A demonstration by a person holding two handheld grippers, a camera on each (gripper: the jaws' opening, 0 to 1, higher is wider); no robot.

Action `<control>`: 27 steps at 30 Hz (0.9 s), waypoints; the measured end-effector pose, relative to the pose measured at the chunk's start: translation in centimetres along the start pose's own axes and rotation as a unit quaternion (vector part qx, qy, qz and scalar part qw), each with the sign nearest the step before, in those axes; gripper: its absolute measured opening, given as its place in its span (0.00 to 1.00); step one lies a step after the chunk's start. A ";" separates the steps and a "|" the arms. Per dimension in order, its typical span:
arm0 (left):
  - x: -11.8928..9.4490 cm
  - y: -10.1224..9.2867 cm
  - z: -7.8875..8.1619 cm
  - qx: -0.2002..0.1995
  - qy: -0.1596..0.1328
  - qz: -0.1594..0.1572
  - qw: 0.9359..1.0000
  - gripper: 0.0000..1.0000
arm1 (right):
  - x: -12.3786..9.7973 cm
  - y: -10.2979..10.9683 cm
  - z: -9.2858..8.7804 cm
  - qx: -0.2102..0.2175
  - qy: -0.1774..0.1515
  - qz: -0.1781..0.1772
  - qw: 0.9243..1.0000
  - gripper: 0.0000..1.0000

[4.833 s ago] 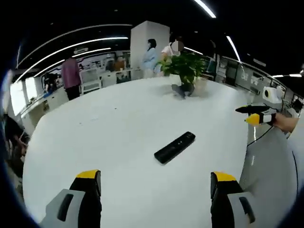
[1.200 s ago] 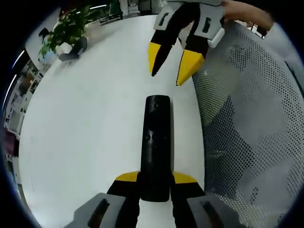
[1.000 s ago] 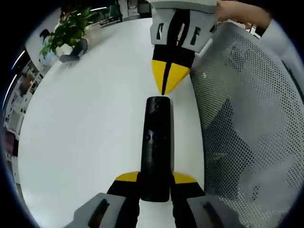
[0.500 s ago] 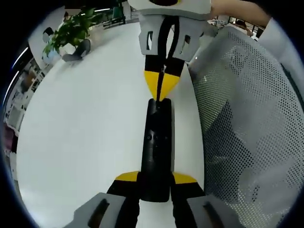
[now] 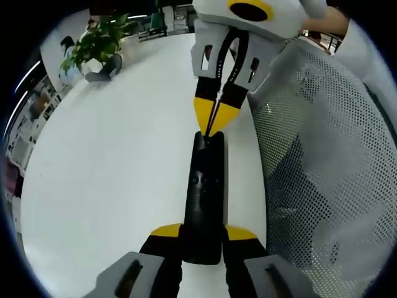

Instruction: Press the specified remote control buttons in sequence, fully releasing each button before pressing the next.

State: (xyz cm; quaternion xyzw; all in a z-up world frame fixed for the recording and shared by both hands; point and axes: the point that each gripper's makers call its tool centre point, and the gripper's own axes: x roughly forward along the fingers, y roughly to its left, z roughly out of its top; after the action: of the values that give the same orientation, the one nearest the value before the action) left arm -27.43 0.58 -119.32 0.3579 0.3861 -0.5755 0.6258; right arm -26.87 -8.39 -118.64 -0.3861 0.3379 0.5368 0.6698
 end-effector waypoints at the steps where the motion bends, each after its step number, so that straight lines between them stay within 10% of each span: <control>1: 0.0 0.0 0.0 -0.001 0.002 0.002 1.000 0.24 | 0.0 0.0 0.1 0.013 -0.008 -0.001 1.000 0.00; 27: -0.1 -0.2 -0.2 0.002 0.013 0.000 1.000 0.24 | 0.7 0.6 1.1 0.016 -0.015 0.040 0.999 0.00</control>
State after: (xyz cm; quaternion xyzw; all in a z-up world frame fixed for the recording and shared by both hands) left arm -27.66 0.78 -119.30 0.3667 0.3931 -0.5714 0.6201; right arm -27.28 -7.03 -118.77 -0.3534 0.3520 0.5631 0.6589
